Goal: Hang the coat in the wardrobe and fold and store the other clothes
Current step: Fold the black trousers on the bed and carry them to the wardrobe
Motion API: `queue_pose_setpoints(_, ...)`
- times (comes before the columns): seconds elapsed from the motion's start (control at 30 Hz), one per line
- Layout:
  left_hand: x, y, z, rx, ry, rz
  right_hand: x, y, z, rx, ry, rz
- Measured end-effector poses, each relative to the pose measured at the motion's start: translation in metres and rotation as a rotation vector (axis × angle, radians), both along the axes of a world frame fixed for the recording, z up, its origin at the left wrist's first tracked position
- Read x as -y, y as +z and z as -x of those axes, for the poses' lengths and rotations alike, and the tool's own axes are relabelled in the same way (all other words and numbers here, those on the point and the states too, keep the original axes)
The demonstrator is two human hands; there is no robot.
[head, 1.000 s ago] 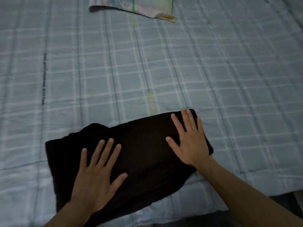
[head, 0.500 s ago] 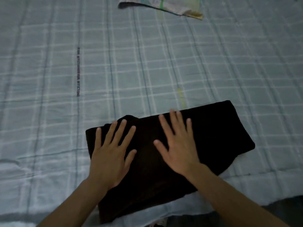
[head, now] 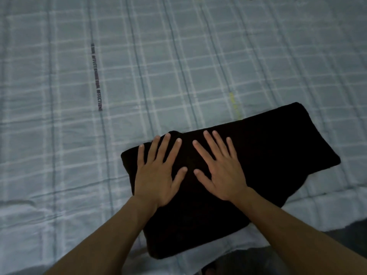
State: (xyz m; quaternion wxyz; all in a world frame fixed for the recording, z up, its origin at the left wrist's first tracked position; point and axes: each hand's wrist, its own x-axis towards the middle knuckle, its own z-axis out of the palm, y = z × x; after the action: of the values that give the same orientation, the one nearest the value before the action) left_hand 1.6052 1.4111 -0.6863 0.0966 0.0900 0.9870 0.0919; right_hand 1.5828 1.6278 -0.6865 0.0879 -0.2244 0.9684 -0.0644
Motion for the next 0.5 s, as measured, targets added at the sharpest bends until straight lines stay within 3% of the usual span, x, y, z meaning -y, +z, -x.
queue_pose_setpoints(0.23,0.002,0.018,-0.026,-0.02,-0.011,-0.003,0.026,0.026,-0.04,0.062,-0.126,0.007)
queue_pose_setpoints(0.5,0.0,0.013,-0.077,0.052,0.003,-0.016,0.036,0.007,-0.093,0.055,-0.186,-0.014)
